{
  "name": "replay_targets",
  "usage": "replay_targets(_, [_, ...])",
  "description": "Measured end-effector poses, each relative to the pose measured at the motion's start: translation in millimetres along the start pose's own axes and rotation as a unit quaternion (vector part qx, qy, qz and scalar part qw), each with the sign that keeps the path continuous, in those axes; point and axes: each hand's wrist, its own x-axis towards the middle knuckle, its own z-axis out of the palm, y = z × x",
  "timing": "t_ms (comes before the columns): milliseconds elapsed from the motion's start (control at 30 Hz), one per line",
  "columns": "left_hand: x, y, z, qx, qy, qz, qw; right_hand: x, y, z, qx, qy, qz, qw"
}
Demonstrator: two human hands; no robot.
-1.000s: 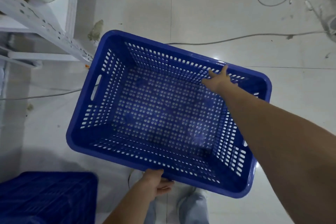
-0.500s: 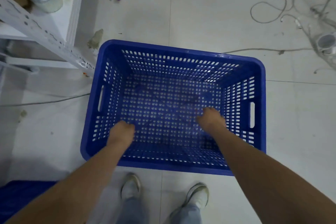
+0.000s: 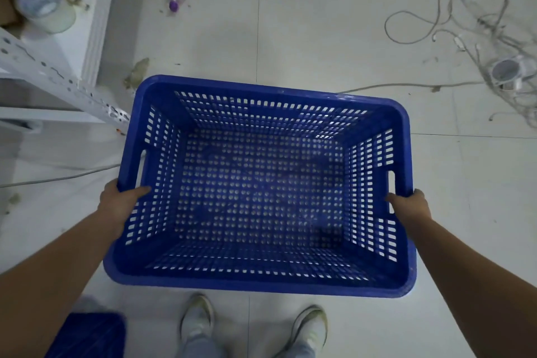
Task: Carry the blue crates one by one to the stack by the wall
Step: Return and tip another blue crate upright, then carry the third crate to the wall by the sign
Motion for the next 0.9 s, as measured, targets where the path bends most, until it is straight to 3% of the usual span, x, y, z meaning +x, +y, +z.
replay_targets(67, [-11.4,7.0,-2.9,-0.030,-0.029,-0.040,0.998,6.3,1.2,-3.4,0.004,-0.007,0.030,1.000])
replay_targets(200, [-22.2,0.0,-14.3,0.018,-0.048,-0.090,0.995,8.1,8.2,-17.0,0.036,-0.045,0.071,0.996])
replay_targets(433, [-51.3,-15.0,-50.4,0.052,-0.040,-0.128,0.990,-9.5,25.3,-51.4,-0.005,-0.054,0.053,0.997])
replay_targets(600, [-102.4,8.6,-82.0,0.057,-0.008,-0.080,0.995,-38.2,19.5,-105.0,0.014,-0.099,0.040,0.994])
replay_targets(900, [-268.8,98.0,-186.4,0.039,-0.003,0.080,0.996,-157.1,-55.3,-261.3,0.024,-0.026,-0.108,0.994])
